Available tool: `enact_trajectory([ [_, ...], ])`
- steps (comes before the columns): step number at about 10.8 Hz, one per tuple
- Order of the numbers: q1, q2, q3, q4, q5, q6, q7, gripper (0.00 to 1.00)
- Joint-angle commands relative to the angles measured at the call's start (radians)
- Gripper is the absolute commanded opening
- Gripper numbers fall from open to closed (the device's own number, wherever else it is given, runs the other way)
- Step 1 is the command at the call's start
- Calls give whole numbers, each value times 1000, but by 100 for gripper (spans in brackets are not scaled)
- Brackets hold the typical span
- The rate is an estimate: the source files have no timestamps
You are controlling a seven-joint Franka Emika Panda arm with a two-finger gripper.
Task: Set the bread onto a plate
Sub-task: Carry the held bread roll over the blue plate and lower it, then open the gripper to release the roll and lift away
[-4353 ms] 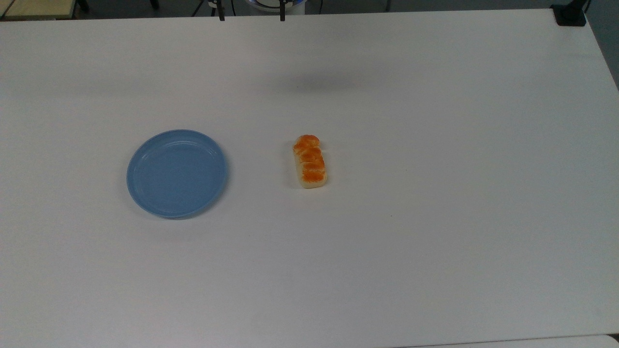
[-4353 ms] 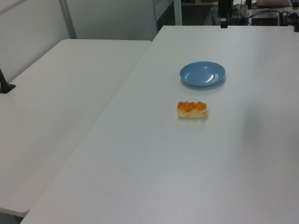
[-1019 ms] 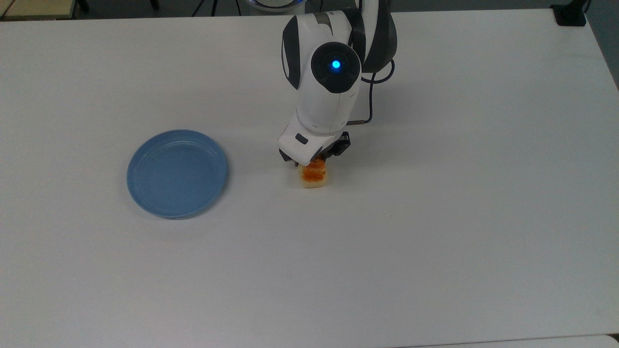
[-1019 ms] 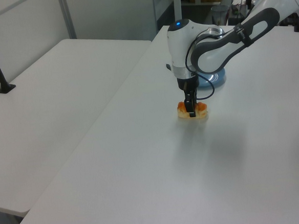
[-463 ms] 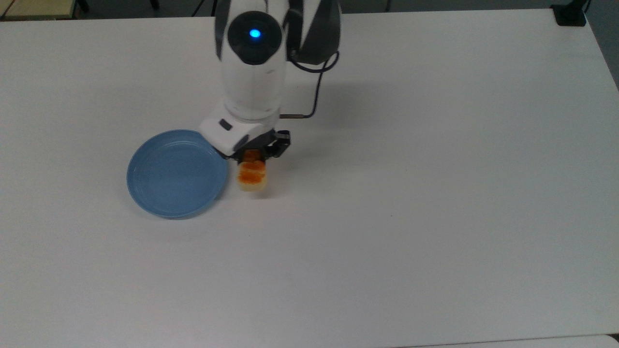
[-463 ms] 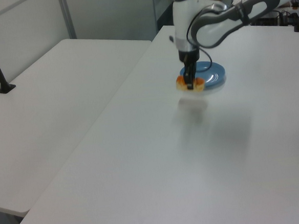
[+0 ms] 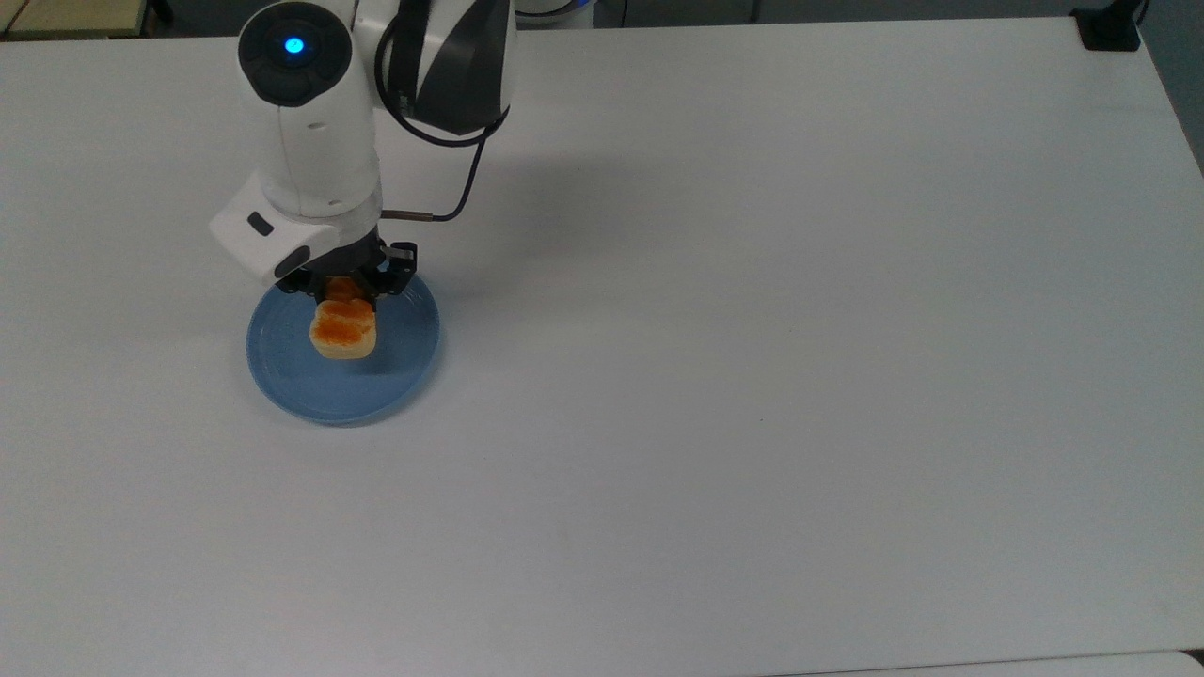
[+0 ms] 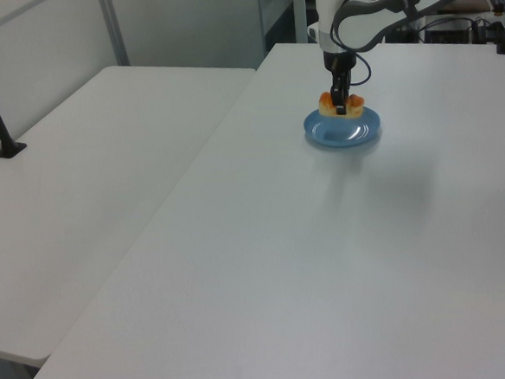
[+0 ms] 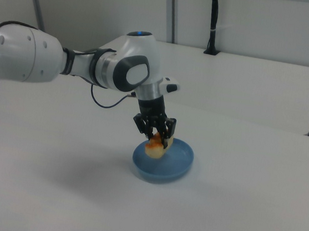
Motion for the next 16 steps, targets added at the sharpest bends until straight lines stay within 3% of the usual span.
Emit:
enact_trajectory([
  [1, -15, 40, 2, 10, 18, 27, -23, 47],
  [3, -21, 58, 5, 5, 33, 115, -15, 50],
  [4, -23, 68, 5, 7, 33, 116, -18, 57],
  [5, -26, 66, 5, 7, 32, 116, -25, 71],
  [7, -24, 57, 5, 4, 29, 110, -30, 81],
  [8, -21, 42, 5, 4, 29, 106, -20, 100],
  [11, 38, -68, 7, 5, 29, -36, 5, 100],
  [14, 175, -220, 7, 4, 20, -214, 245, 100],
  [16, 244, -314, 7, 2, 20, -325, 325, 100],
])
